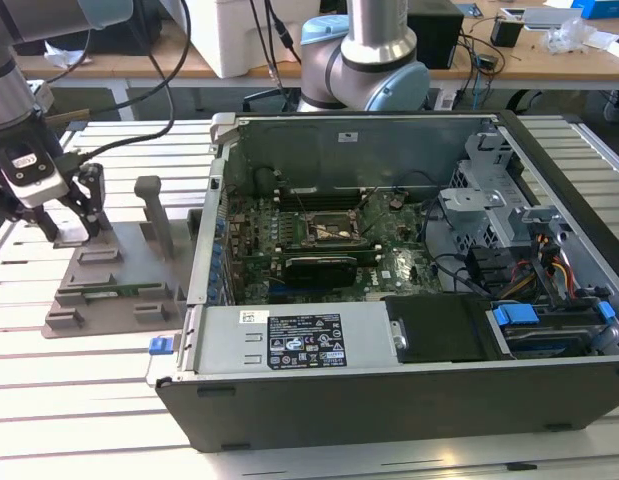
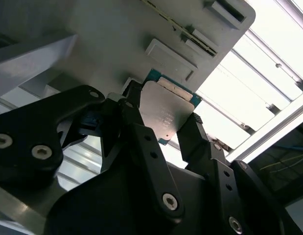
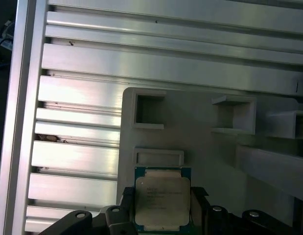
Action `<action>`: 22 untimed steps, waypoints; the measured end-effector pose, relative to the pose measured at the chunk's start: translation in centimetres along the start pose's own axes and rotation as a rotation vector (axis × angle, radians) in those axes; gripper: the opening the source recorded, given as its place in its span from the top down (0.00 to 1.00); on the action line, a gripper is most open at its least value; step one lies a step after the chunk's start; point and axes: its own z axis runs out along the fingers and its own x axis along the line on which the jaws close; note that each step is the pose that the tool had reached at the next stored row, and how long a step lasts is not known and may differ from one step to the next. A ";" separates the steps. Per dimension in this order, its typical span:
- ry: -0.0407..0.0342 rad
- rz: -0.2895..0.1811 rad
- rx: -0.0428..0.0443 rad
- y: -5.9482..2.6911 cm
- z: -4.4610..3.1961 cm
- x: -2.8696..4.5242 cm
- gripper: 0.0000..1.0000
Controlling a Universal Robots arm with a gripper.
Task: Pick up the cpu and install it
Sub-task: 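Pick up the cpu and move it towards the insertion slot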
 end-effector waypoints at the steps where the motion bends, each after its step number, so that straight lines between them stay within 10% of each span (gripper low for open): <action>1: 0.0000 0.000 0.0000 0.00 -0.25 -0.01 0.45; 22: 0.0000 0.000 -0.0001 0.03 -2.42 -0.06 0.45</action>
